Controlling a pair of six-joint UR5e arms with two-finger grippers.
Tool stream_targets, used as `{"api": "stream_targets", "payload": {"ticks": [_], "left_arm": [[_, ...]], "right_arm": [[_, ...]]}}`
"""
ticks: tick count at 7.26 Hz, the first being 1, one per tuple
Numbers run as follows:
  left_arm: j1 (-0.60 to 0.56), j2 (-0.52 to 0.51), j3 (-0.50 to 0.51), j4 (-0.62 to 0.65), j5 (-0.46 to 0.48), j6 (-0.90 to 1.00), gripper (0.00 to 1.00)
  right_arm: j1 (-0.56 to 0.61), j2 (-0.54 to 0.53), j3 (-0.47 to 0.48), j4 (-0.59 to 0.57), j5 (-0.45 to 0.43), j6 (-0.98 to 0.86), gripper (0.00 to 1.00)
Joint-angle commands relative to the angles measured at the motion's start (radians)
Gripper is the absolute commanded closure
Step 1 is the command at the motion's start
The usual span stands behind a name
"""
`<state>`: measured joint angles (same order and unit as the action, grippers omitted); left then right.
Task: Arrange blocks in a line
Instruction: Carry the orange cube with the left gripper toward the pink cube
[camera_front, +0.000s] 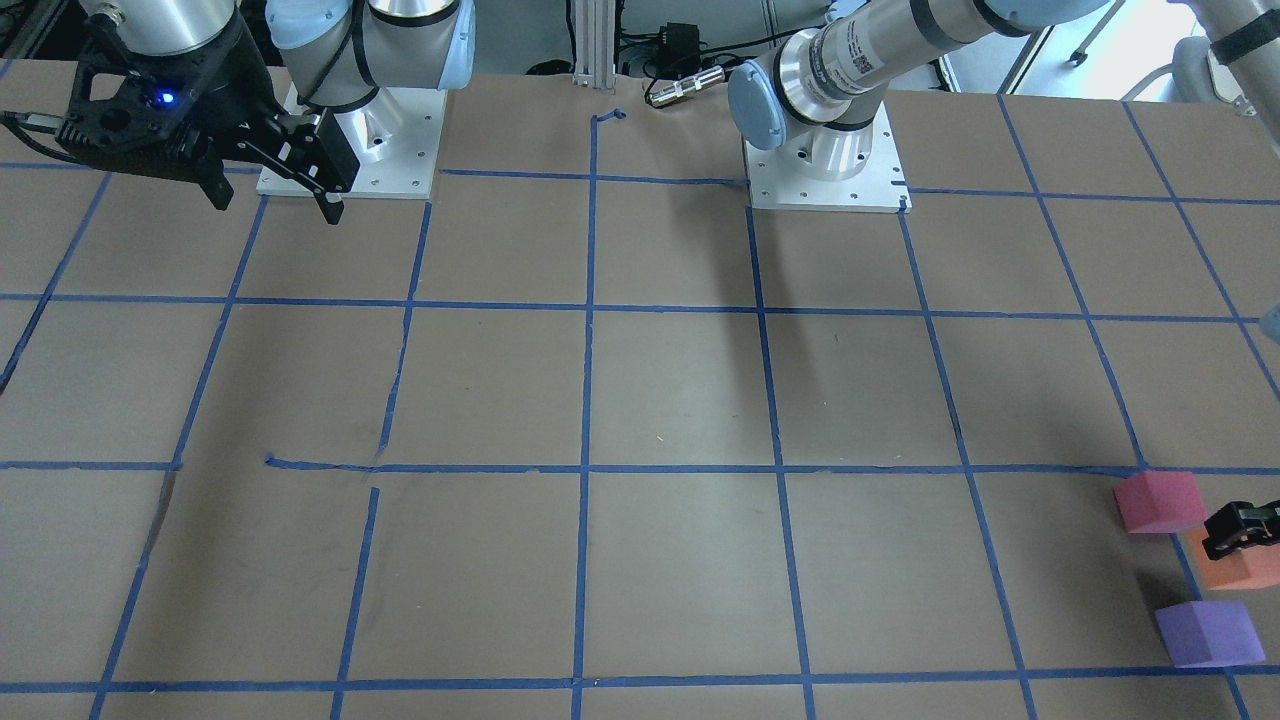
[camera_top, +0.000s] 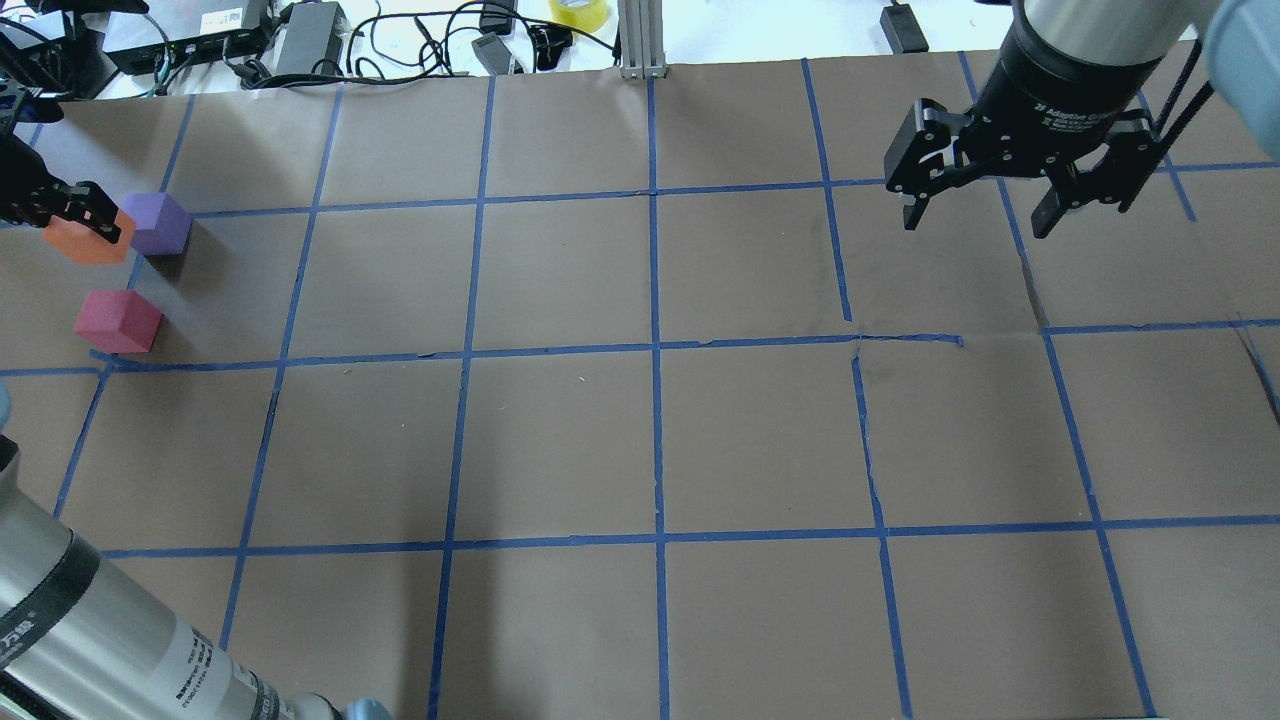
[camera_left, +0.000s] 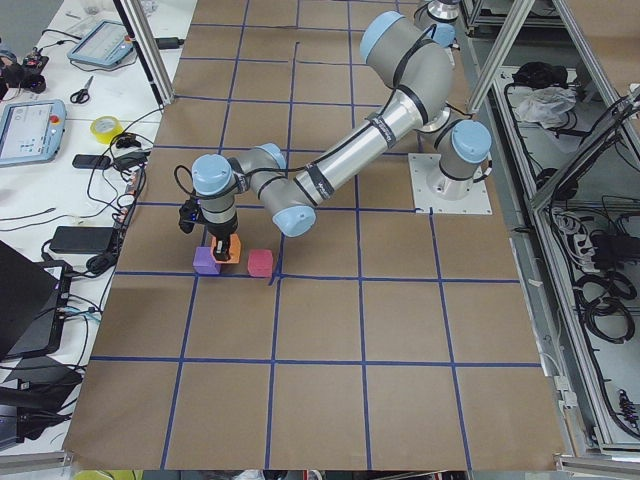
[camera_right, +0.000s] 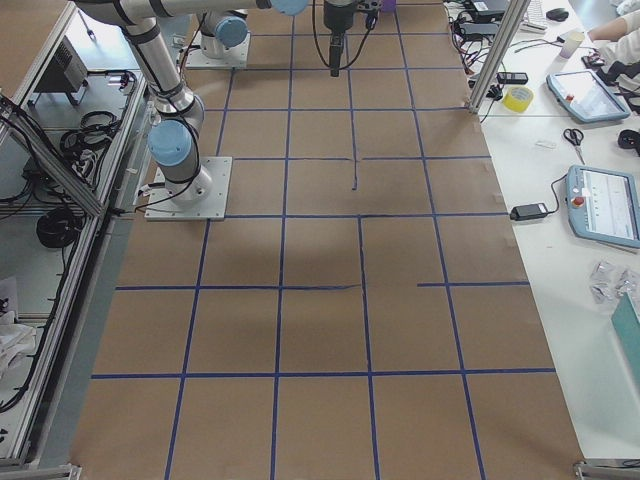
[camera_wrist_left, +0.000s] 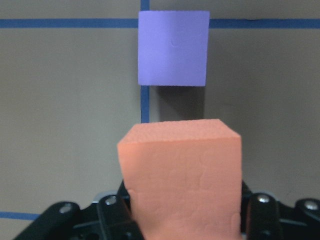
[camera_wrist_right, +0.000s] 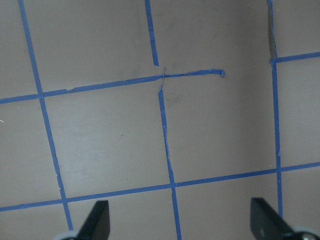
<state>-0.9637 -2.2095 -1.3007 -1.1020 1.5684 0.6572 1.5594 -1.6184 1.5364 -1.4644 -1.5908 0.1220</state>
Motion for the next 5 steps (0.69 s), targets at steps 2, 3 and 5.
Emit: {"api": "stream_targets", "payload": {"ticks": [2, 3, 5], "left_arm": [[0.000, -0.015, -0.006, -0.002, -0.001, 0.004, 1.00], [0.000, -0.015, -0.006, -0.002, -0.001, 0.004, 1.00], [0.000, -0.032, -0.008, -0.002, 0.002, 0.005, 1.00]], "right_arm": [[0.001, 0.006, 0.002, 0.007, -0.026, 0.005, 0.00], [0.001, 0.008, 0.004, 0.004, -0.038, 0.005, 0.00], [0.001, 0.008, 0.007, 0.003, -0.023, 0.005, 0.00]]}}
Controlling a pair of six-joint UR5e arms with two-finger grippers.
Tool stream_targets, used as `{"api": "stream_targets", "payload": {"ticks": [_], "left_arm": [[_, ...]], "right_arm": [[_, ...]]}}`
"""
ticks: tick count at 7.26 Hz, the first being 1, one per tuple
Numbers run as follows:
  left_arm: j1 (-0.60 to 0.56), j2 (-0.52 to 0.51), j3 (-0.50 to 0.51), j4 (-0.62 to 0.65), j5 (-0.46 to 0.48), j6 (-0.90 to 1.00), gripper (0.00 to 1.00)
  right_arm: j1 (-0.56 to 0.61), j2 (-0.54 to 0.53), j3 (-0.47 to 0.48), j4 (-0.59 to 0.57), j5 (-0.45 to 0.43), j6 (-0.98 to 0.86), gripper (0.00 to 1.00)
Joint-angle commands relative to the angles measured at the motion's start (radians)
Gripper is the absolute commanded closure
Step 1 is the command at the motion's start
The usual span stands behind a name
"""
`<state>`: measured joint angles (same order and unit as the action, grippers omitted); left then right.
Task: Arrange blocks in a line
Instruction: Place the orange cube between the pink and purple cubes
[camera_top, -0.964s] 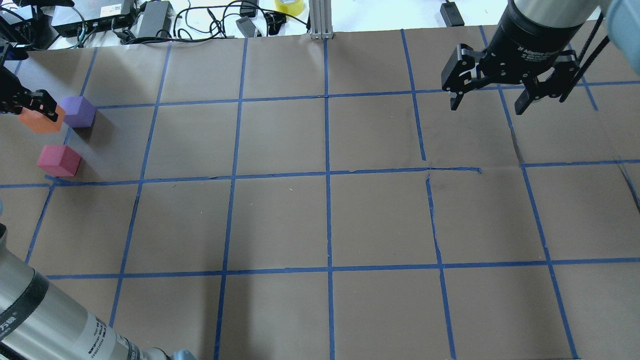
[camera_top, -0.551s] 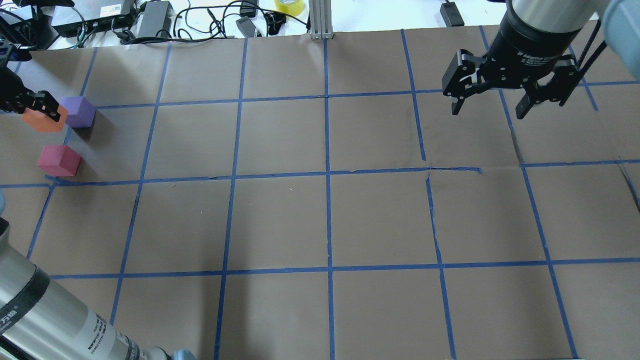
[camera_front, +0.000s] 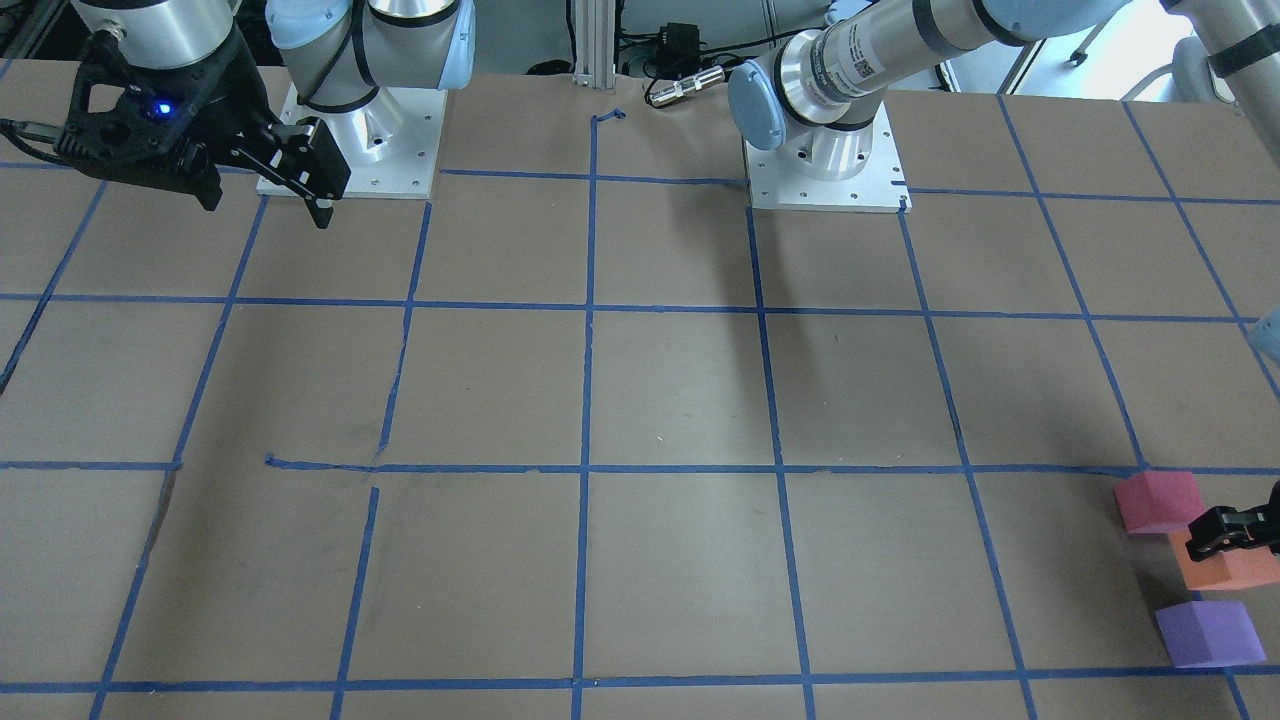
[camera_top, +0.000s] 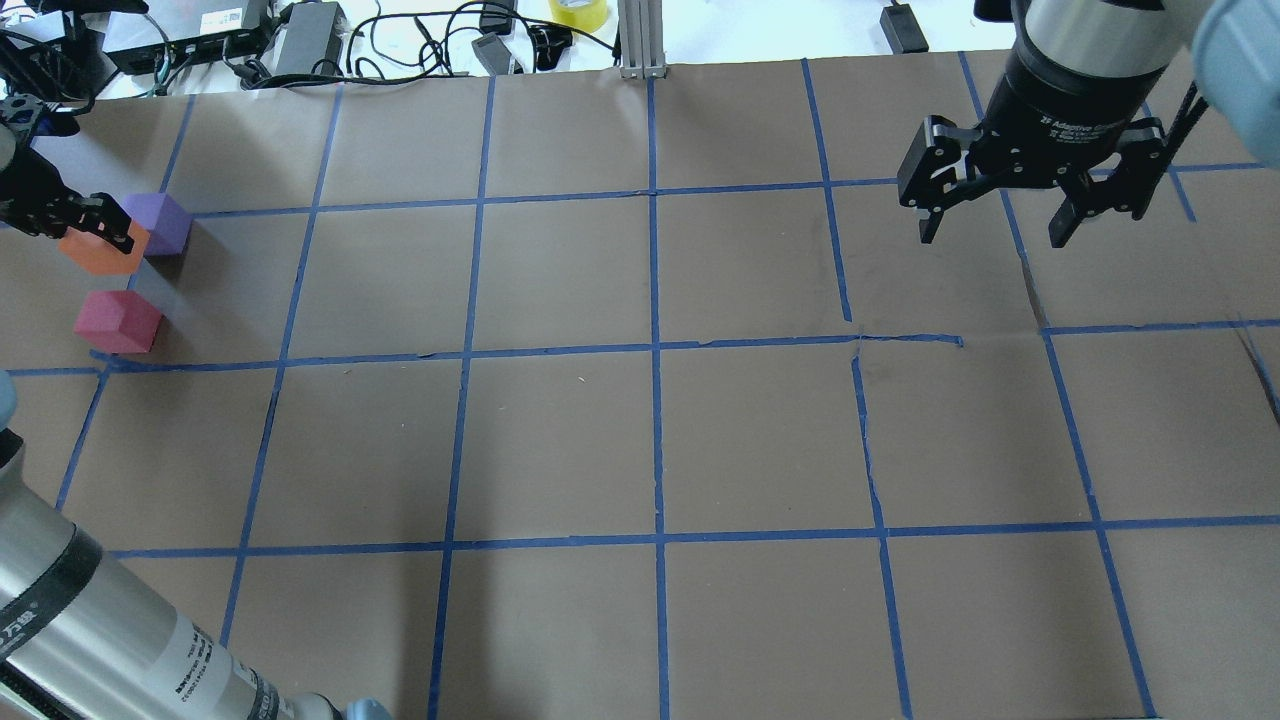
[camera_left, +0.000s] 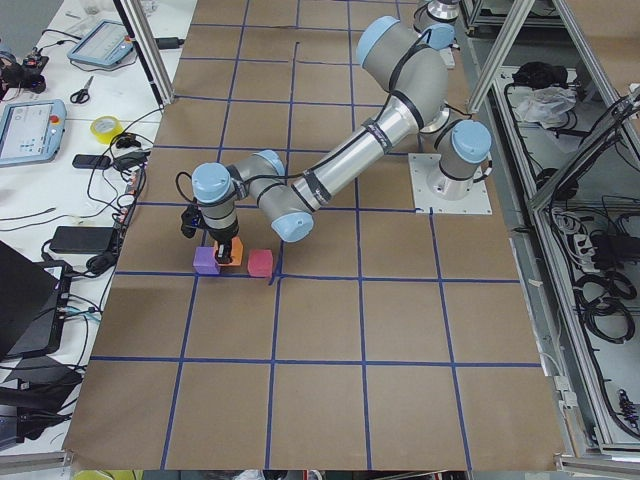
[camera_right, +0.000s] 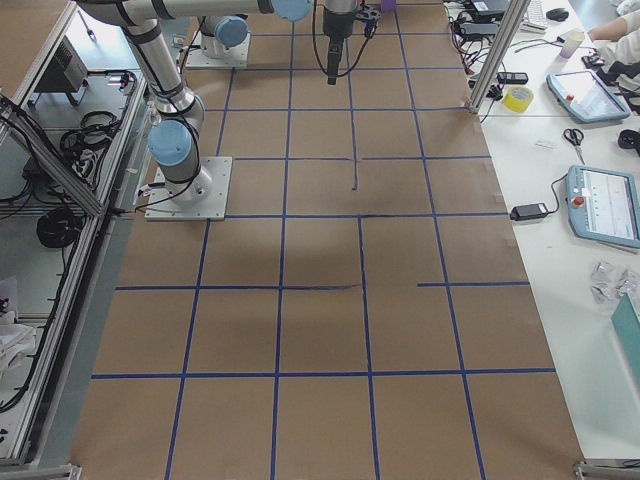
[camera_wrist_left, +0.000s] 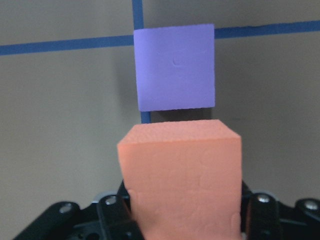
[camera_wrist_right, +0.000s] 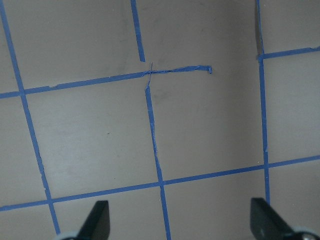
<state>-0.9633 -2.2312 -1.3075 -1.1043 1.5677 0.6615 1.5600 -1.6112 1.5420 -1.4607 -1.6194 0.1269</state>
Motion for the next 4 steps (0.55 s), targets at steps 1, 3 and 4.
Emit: {"api": "stream_targets", "payload": {"ticks": [1, 3, 4], "left_arm": [[0.000, -0.019, 0.005, 0.000, 0.006, 0.000, 1.00], [0.000, -0.031, 0.004, 0.004, 0.006, -0.002, 1.00], [0.000, -0.039, 0.004, 0.011, 0.006, -0.002, 1.00]], "right_arm": [[0.002, 0.010, 0.004, 0.002, 0.006, -0.001, 0.00], [0.000, 0.030, 0.018, 0.003, -0.011, 0.000, 0.00], [0.000, 0.030, 0.018, 0.002, -0.011, 0.000, 0.00]]}}
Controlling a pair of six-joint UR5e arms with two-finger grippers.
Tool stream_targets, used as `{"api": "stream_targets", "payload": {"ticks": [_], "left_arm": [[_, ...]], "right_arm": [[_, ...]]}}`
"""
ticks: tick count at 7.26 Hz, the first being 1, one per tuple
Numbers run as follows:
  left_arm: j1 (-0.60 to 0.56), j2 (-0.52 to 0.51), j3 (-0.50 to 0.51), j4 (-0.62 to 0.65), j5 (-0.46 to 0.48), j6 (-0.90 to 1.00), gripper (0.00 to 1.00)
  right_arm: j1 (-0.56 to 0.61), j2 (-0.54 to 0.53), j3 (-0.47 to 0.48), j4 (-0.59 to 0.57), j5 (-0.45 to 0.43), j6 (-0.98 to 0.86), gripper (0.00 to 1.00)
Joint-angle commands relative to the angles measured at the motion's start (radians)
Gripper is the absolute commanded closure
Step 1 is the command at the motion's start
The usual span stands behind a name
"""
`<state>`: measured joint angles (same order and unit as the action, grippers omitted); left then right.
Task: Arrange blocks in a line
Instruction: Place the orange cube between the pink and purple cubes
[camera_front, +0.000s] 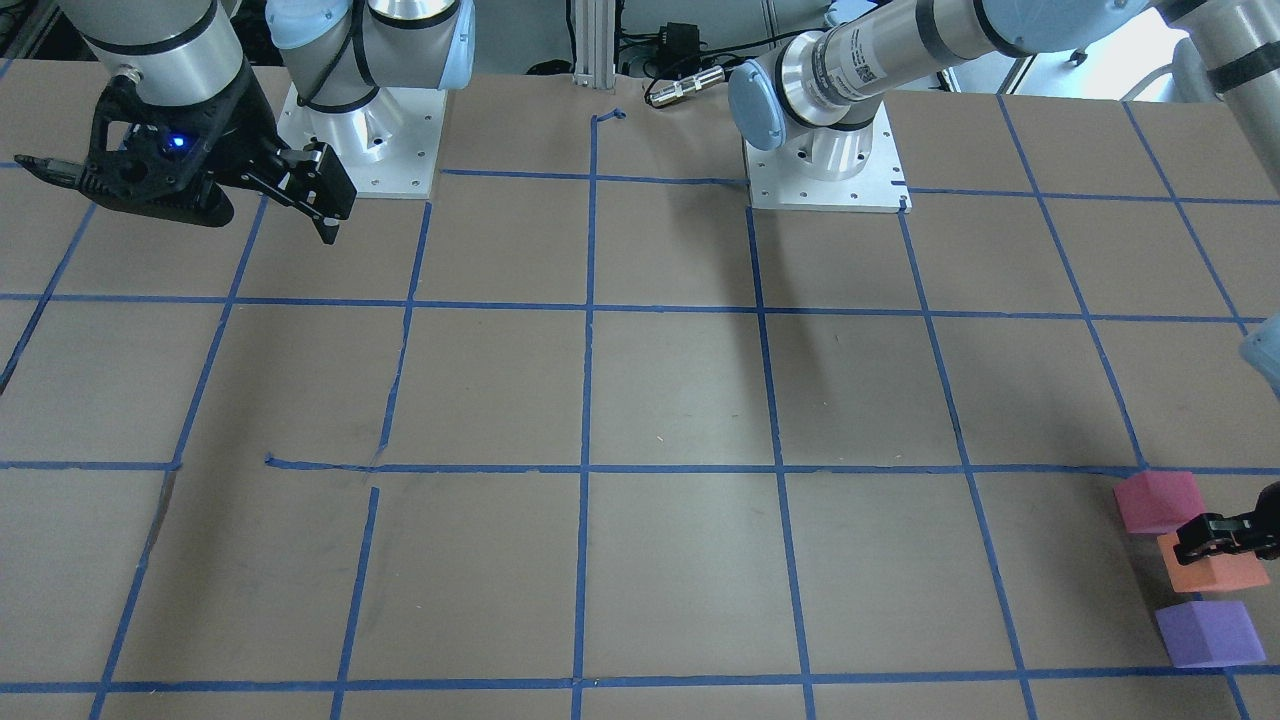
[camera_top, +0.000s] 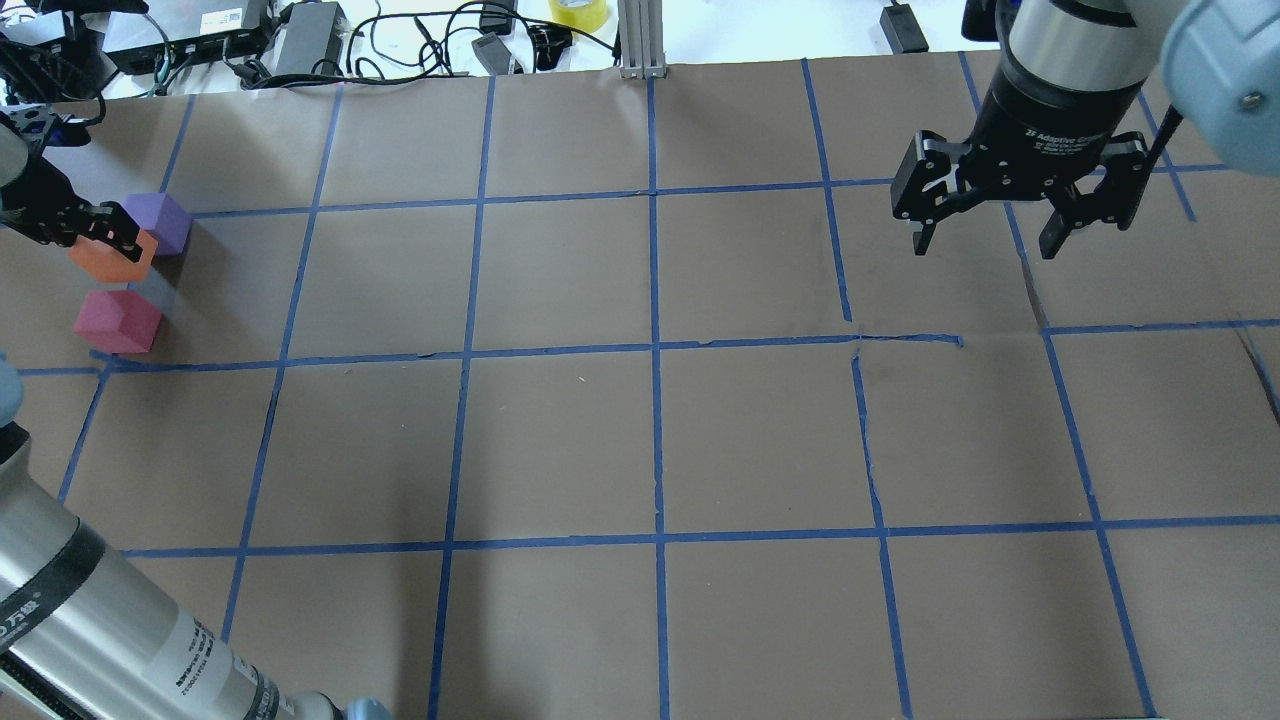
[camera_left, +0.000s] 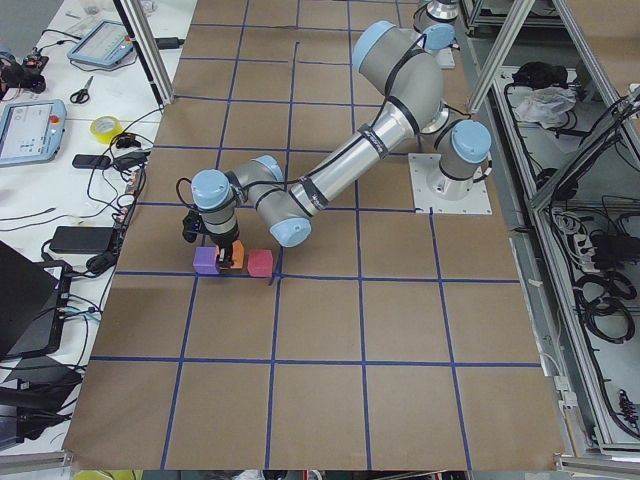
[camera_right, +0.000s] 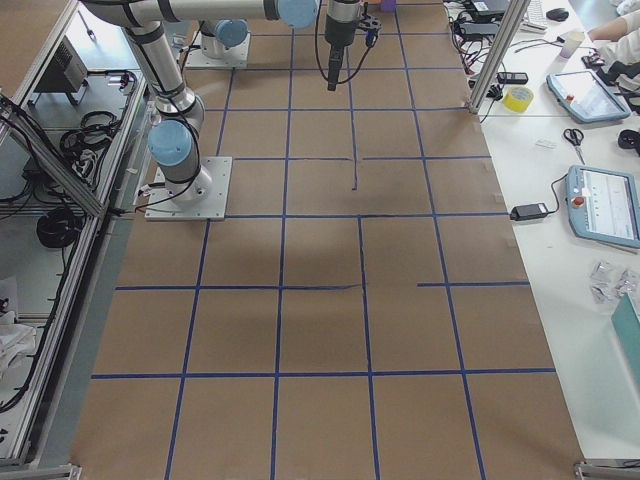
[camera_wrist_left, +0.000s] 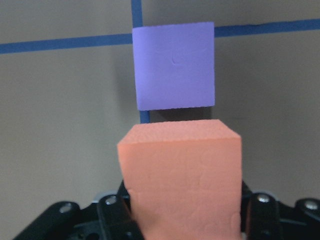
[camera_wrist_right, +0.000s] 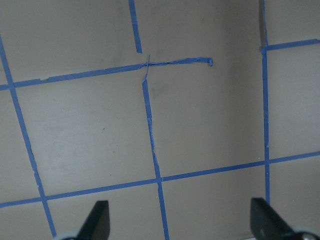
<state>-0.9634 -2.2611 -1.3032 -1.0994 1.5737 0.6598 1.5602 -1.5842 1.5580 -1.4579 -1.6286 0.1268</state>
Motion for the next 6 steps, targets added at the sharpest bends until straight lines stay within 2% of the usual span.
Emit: {"api": "stream_targets", "payload": {"ticks": [1, 6], "left_arm": [[0.000, -0.018, -0.004, 0.027, -0.003, 0.001, 1.00], [-0.002, -0.045, -0.008, 0.067, -0.007, 0.003, 1.00]], "right_arm": [[0.000, 0.003, 0.004, -0.001, -0.005, -0.001, 0.00], [0.000, 0.004, 0.005, -0.004, -0.008, -0.013, 0.00]]}}
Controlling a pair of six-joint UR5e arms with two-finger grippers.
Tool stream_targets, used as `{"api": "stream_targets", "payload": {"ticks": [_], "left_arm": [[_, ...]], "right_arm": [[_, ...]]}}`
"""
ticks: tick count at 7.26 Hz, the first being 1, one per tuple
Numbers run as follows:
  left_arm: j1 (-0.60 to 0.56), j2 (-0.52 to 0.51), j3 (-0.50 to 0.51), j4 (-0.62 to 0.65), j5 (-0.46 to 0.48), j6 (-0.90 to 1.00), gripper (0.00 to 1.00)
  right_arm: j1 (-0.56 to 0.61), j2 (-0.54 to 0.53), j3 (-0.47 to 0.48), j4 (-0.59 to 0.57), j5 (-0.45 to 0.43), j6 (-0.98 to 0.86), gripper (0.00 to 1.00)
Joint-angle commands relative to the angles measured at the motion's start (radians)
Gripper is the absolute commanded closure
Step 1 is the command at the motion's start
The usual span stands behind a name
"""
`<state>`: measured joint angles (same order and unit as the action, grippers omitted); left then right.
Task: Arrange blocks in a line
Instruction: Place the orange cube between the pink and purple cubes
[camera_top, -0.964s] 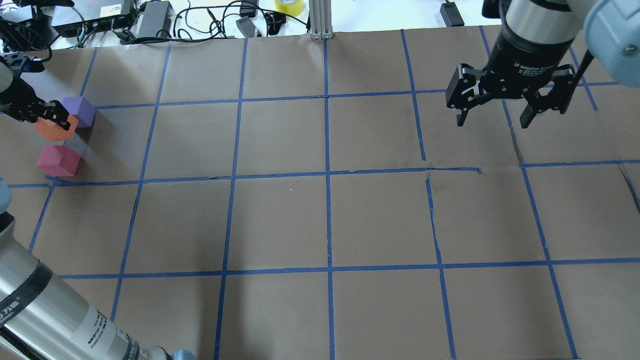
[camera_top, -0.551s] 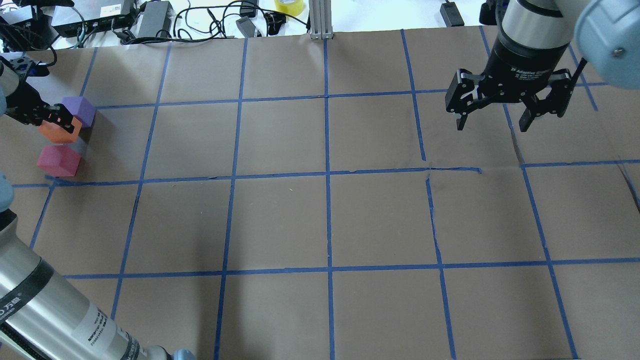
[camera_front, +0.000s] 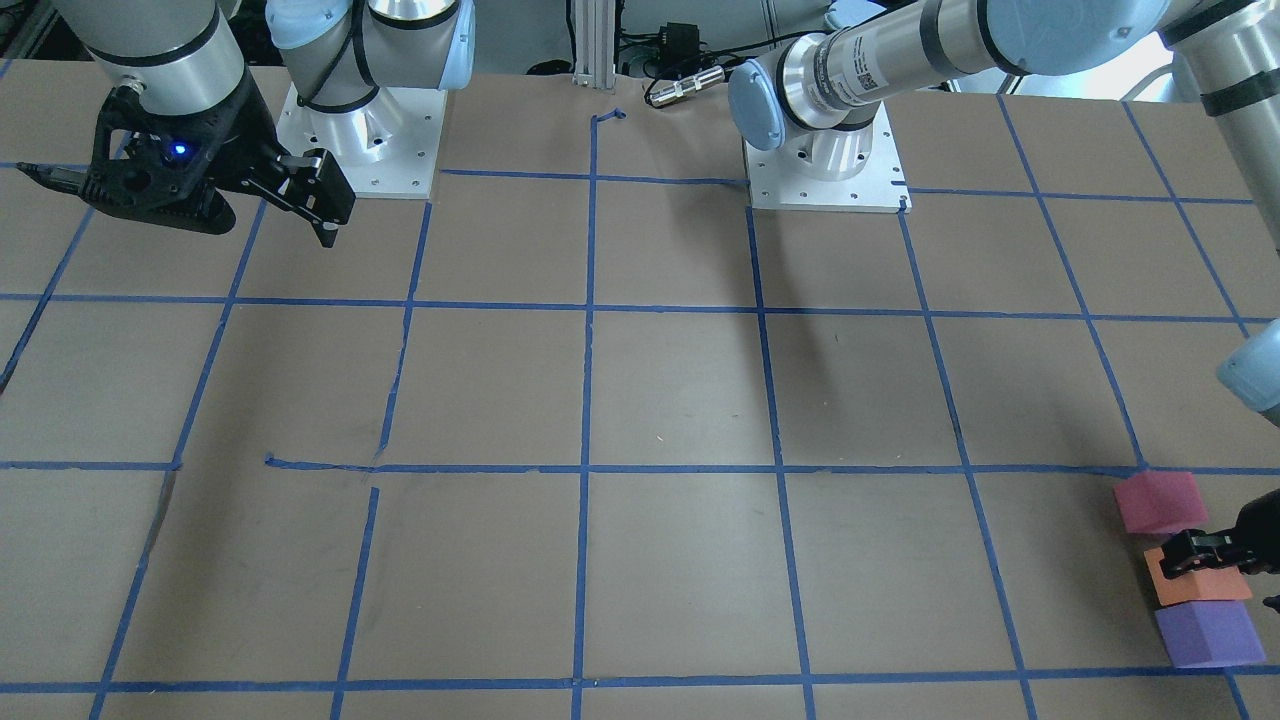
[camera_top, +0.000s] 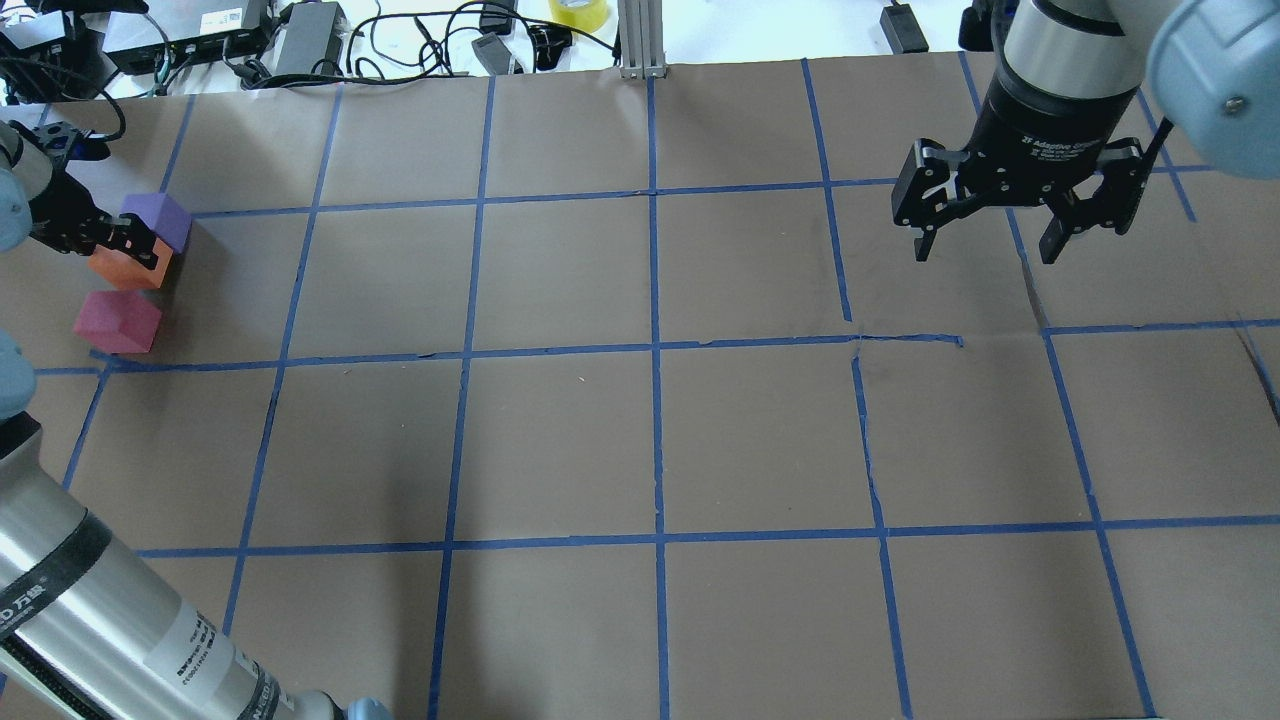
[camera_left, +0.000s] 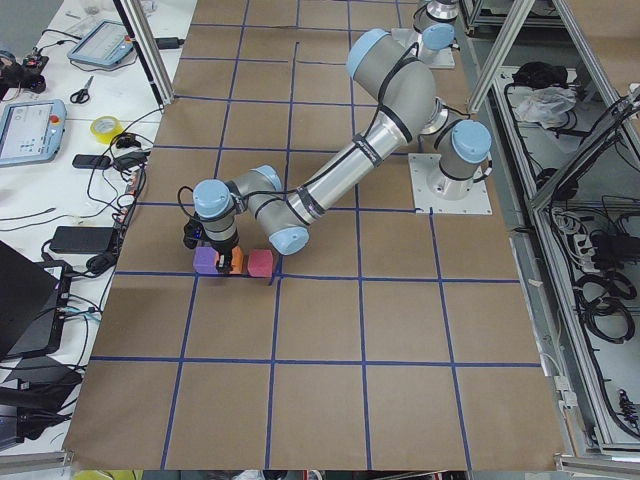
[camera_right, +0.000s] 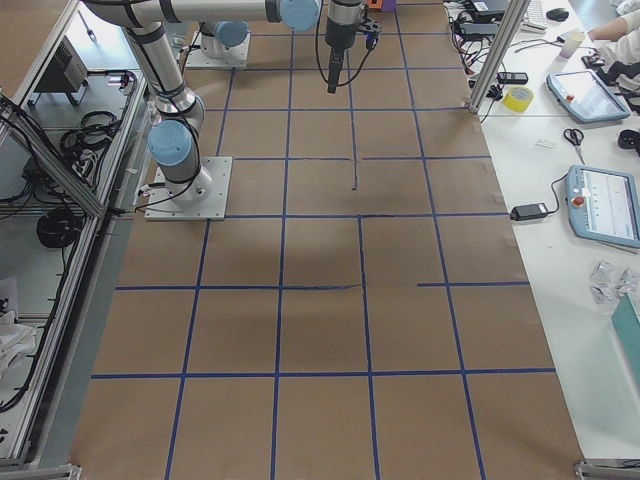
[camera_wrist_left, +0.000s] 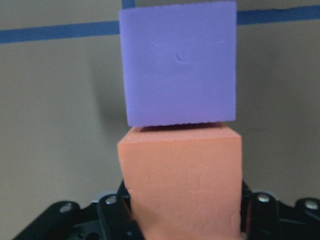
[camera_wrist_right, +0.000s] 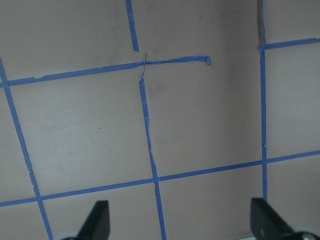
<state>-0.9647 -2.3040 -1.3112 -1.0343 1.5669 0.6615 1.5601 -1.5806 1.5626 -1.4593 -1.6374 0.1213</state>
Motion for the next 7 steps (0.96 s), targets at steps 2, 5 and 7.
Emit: {"api": "stream_targets", "payload": {"ticks": [2, 5, 7], "left_arm": [[0.000, -0.008, -0.005, 0.003, -0.002, 0.001, 1.00], [0.000, -0.008, -0.007, 0.005, -0.001, 0.004, 1.00], [0.000, -0.011, -0.016, 0.025, -0.002, 0.004, 1.00]], "right_arm": [[0.000, 0.001, 0.001, -0.001, -0.001, -0.003, 0.00], [0.000, 0.001, 0.001, 0.000, -0.001, 0.000, 0.00], [-0.002, 0.001, 0.002, 0.000, -0.041, 0.001, 0.00]]}}
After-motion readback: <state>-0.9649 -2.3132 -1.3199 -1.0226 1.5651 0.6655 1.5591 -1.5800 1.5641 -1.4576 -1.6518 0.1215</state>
